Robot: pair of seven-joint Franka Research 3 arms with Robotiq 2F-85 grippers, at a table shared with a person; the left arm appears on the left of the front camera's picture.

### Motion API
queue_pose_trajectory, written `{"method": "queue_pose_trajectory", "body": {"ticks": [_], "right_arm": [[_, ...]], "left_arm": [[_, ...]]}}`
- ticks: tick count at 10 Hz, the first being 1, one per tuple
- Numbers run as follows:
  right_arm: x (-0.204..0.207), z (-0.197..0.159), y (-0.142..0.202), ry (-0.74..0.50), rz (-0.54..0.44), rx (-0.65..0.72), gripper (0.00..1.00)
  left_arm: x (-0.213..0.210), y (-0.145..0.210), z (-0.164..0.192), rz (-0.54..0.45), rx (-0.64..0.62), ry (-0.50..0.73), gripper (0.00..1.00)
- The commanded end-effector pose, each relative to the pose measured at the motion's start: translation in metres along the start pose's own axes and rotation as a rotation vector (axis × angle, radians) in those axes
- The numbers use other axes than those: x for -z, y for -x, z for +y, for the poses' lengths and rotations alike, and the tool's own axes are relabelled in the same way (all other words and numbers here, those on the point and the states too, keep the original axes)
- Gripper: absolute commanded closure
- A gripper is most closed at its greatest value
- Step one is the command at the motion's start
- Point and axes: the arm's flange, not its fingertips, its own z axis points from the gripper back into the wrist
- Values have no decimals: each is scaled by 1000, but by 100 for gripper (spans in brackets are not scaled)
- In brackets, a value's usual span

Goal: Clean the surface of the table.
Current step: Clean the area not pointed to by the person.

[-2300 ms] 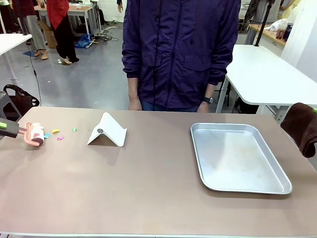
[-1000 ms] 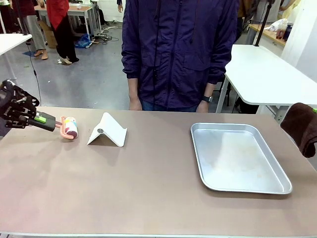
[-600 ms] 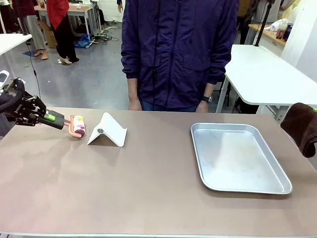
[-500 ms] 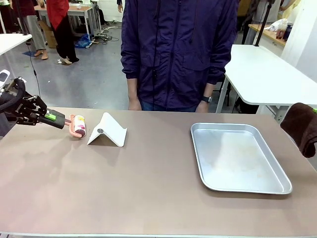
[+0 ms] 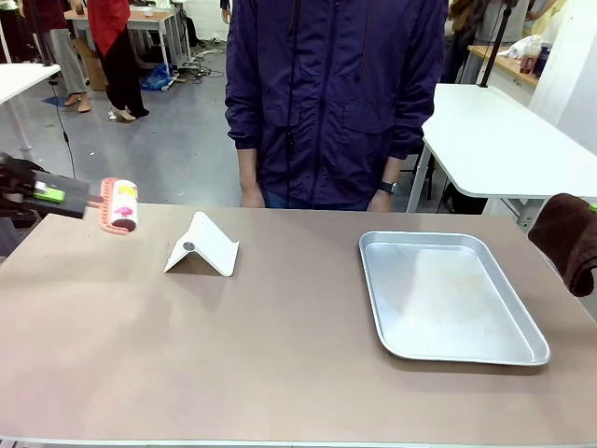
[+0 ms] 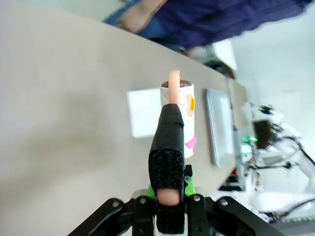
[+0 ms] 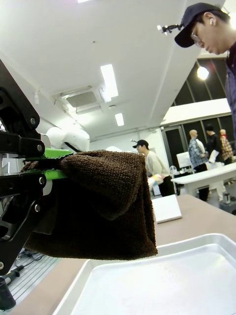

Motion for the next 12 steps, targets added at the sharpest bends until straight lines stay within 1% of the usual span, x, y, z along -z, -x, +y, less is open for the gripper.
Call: {"method": "queue_pose_trajectory", "body": {"ticks": [1,2,3,6,7,8,9,10,12], "right_arm": [[2,7,2,3,-1,12,91],[2,7,2,3,-1,12,91],[2,7,2,3,-1,12,91],[2,7,2,3,-1,12,91],[2,7,2,3,-1,12,91],[2,7,2,3,-1,12,91],[2,7,2,3,-1,12,91],[2,7,2,3,-1,12,91],[2,7,2,3,-1,12,91]], "left_arm": [[-42,41,-4,88,17,111,78],[-65,61,-1,138,9,150,78],[-90,86,6,144,16,194,78],[-141,143,28,100,23,282,78],[-154,154,38,116,31,313,78],[-163,158,46,110,28,337,78],[-168,158,52,132,31,357,78],[-152,165,35,90,-1,296,78],[-152,165,35,90,-1,296,78]]}}
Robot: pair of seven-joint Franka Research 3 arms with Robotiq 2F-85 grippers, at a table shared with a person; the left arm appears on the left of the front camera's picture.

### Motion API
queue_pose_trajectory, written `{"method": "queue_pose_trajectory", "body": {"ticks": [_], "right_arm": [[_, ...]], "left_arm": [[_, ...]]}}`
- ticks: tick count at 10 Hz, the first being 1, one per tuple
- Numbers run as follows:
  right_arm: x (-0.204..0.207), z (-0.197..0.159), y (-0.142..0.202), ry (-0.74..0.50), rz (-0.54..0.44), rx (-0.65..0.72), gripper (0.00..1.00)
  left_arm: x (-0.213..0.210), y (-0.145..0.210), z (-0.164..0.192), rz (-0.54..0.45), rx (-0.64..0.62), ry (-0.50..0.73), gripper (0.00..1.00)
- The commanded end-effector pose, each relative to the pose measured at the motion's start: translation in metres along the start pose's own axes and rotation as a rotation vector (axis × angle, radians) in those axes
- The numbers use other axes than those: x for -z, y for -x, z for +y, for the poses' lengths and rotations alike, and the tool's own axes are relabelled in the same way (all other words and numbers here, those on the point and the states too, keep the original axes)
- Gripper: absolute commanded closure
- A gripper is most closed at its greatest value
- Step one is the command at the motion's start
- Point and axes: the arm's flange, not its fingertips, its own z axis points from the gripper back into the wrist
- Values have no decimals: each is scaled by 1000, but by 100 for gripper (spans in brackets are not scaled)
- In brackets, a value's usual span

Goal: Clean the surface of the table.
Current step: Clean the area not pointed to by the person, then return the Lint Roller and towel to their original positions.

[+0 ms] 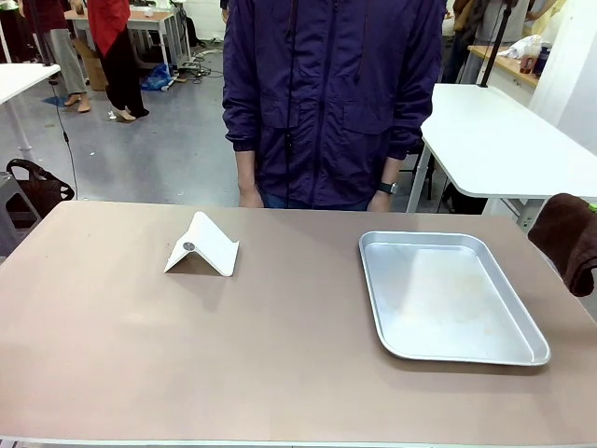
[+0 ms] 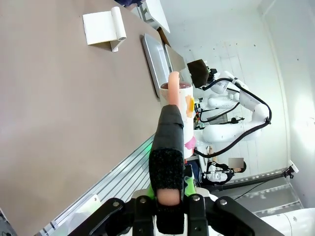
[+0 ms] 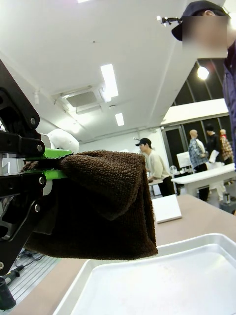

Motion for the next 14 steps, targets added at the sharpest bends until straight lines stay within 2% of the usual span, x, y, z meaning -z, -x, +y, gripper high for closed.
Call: {"method": "queue_pose_trajectory", "body": {"ticks": [1,12,13,14], "right_arm": [[2,7,2,2,-2,12,91],[0,0,0,0,0,0,91],[12,10,2,46,-19,3,91],[35,26,0,84,5,-13,91]], "left_arm": [[6,2,-7,-14,-4,-8,78],[3,0,-2,-2,8,-7,78],[13,-12,-18,24,14,1,78],[24,-25,-35,39,9,-14,78]]}}
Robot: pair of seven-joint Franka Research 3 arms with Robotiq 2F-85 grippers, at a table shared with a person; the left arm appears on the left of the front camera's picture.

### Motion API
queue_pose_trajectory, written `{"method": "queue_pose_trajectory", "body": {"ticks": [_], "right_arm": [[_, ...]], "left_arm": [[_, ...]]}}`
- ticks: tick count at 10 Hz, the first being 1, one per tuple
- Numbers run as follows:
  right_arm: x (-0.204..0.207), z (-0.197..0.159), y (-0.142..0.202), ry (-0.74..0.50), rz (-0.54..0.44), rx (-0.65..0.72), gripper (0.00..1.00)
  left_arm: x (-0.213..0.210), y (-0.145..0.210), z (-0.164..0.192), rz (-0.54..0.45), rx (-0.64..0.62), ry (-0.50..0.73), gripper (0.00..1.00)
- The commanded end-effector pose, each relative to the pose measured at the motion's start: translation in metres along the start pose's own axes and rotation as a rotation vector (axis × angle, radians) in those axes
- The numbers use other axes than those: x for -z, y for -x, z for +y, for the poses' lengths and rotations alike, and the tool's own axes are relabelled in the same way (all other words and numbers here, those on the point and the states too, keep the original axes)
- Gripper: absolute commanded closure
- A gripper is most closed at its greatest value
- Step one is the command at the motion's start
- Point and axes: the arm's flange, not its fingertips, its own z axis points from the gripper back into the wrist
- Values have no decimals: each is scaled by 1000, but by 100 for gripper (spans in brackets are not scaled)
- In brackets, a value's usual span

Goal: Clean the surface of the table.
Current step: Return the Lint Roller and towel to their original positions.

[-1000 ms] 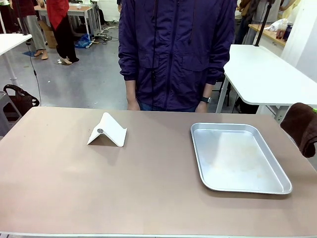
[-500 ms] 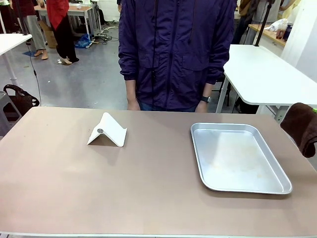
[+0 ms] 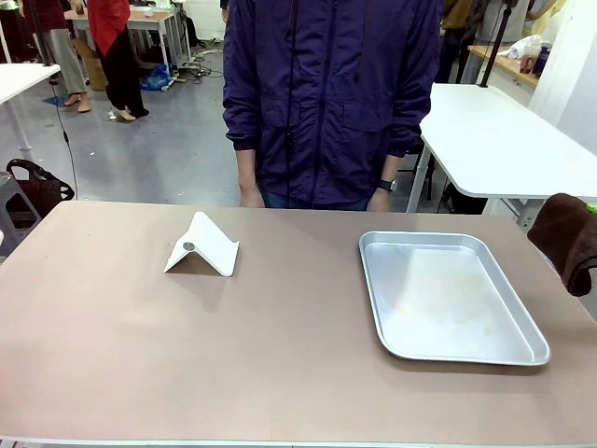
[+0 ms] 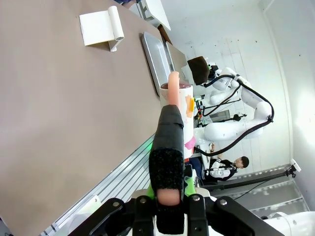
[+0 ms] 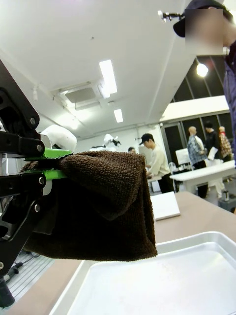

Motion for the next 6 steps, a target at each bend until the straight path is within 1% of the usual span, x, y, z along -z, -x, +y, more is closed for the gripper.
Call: {"method": "queue_pose_trajectory", "body": {"ticks": [1,3,4,5,6], "right_arm": [[48,35,-1,92,45,-14,91],[109,64,-10,203,132,-40,91],[147,78,-14,257,169,-42,91],[182,87,-18,292,195,-49,91],[217,92,-20,331,185,-47,91]], "left_arm": [[27,-29,-44,56,18,-22,78],[65,-64,-82,157,58,-53,78],[93,-82,-102,225,97,-78,78],[120,-98,-118,291,104,-86,78],[150,-112,-134,312,100,-126,78]]}}
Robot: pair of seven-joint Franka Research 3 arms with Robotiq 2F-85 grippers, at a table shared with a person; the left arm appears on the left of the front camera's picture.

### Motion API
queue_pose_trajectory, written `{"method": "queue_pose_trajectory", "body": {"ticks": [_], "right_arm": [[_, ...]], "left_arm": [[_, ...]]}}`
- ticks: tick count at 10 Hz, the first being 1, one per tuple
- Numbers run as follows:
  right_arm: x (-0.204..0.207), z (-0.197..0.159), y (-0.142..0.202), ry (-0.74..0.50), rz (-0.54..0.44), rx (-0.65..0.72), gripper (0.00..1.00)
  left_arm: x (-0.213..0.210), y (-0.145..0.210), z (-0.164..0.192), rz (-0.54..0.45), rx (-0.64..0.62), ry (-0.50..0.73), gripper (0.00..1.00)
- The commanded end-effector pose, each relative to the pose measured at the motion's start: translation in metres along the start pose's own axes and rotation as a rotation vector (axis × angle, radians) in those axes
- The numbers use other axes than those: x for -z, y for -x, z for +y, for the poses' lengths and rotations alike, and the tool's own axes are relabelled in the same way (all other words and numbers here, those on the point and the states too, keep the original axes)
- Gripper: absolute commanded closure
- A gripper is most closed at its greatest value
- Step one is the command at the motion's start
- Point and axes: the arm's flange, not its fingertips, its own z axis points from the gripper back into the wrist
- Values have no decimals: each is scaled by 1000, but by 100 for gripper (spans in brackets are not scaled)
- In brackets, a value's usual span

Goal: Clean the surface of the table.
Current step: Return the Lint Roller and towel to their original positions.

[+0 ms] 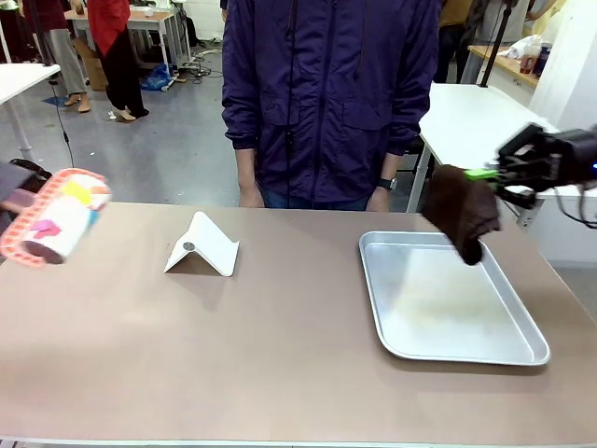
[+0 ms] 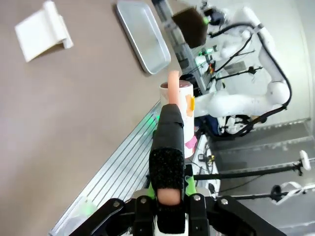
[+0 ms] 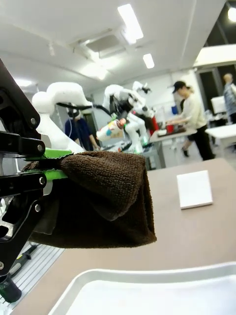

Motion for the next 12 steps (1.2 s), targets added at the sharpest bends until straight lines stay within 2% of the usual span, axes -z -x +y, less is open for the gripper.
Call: {"method": "queue_pose_trajectory", "body": {"ticks": [1,2,3,4,5,6,7,10,12], "right_arm": [[41,20,-24,53,-25,35,91],[79,25,-38,80,-54,58,91],[110,25,-51,101,-72,49,91],[136,21,-61,122,-80,20,91],[158,9,-71,154,-59,-18,91],[177,-6,-79,177,-74,-36,91],[187,-18,-83,184,-94,-41,91],[203,-57,-81,202,-141,10,91],[177,-55,-72,127,-119,52,91]], "left_arm": [[32,-37,-23,-3,-42,-45,78],[58,-61,-40,-94,-43,-59,78],[84,-78,-48,-130,-52,-140,78],[113,-93,-50,-104,-17,-188,78],[139,-110,-44,-109,-24,-241,78],[169,-129,-30,-59,-49,-312,78],[190,-144,-15,-19,-76,-320,78],[224,-179,30,-84,-79,-403,78],[218,-188,39,-117,-104,-344,78]]}}
